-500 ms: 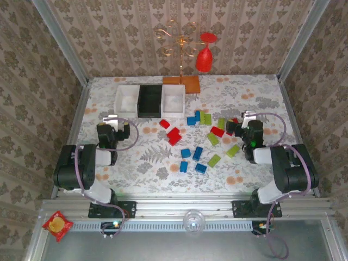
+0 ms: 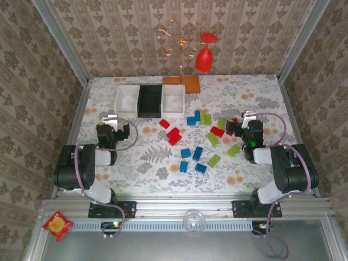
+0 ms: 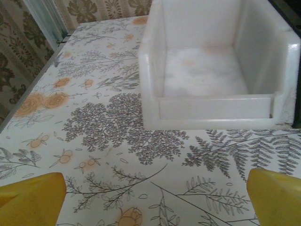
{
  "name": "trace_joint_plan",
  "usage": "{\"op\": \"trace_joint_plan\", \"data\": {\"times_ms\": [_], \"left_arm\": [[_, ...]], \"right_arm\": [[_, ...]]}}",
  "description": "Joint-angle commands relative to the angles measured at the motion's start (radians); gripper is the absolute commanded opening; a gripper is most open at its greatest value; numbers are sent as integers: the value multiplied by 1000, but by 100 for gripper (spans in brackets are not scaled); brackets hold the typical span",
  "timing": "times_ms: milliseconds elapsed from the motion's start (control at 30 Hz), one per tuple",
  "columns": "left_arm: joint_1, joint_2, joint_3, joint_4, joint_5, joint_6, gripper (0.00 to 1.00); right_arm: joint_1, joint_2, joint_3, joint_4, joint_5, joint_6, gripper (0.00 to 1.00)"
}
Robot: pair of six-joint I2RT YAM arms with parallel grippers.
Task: Sort the legos into containers by color
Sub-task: Move the container to the top-center of the table.
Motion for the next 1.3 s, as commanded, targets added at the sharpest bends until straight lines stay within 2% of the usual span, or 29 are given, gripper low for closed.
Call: {"op": "trace_joint_plan", "data": {"times_ms": [0,767,833,933,1033,1133,1167,1267], "left_arm": [[15,-9,15,10,26,-1,100],[8,-9,18,7,12,4,100],[8,-26,21,-9,-19,-7,100],[9,-105,23,-80,-88,-32,100],[9,-215,56,-236,-159,-64,100],[24,-332,107,-431,-226,-217,100],[40,-370,125,-509,-212,-297,100],[102,-452,153,-632,-23,-415,100]], "right_arm": [[-2,-1,10,6,18,-14,100],[-2,-2,7,11,19,-15,100],[5,-24,8,-5,51,-11,100],[12,-147,44,-191,109,9,100],[9,-248,85,-340,165,70,100],[-9,-343,117,-474,184,202,100],[-15,-384,133,-536,184,241,100],[-28,-492,166,-692,164,374,100]]}}
